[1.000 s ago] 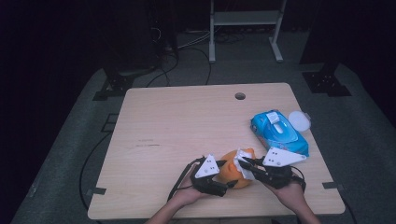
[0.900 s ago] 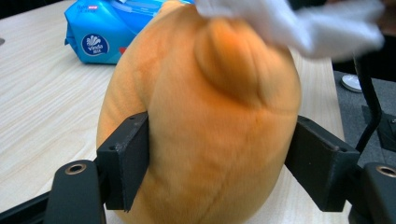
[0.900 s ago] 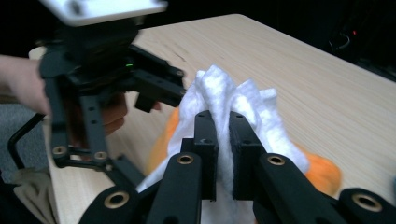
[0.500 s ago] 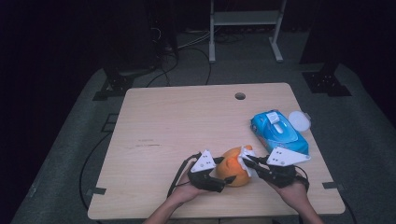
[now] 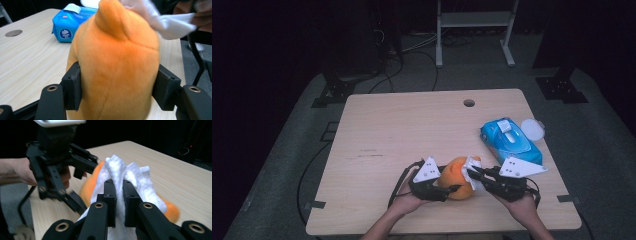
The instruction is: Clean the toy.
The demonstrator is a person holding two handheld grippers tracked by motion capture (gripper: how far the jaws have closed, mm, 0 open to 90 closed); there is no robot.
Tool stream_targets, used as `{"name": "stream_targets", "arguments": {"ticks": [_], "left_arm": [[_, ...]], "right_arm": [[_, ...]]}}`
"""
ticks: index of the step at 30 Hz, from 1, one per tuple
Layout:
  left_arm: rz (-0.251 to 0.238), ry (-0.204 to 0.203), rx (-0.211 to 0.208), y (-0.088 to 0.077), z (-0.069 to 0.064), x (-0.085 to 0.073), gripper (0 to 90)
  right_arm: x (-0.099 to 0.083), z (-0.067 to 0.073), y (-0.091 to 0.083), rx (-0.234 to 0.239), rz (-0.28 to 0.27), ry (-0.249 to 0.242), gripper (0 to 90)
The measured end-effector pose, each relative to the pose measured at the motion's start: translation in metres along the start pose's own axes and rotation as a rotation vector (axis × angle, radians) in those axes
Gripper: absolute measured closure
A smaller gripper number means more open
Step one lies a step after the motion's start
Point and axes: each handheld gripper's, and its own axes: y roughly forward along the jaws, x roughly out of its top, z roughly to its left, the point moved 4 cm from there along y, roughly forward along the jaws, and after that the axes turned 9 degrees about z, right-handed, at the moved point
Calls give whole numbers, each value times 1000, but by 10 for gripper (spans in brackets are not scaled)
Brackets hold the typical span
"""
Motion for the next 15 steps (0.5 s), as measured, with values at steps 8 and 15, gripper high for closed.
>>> {"name": "stream_targets", "arguments": {"ticks": [8,15], "left_arm": [[35,-51,-2,11,6,-10,331],[31,-48,6,14,3,-12,322]], "right_arm": [[-20,-19,12,3,88,64,823],[-7,6,14,-4,76,-46,824]]}}
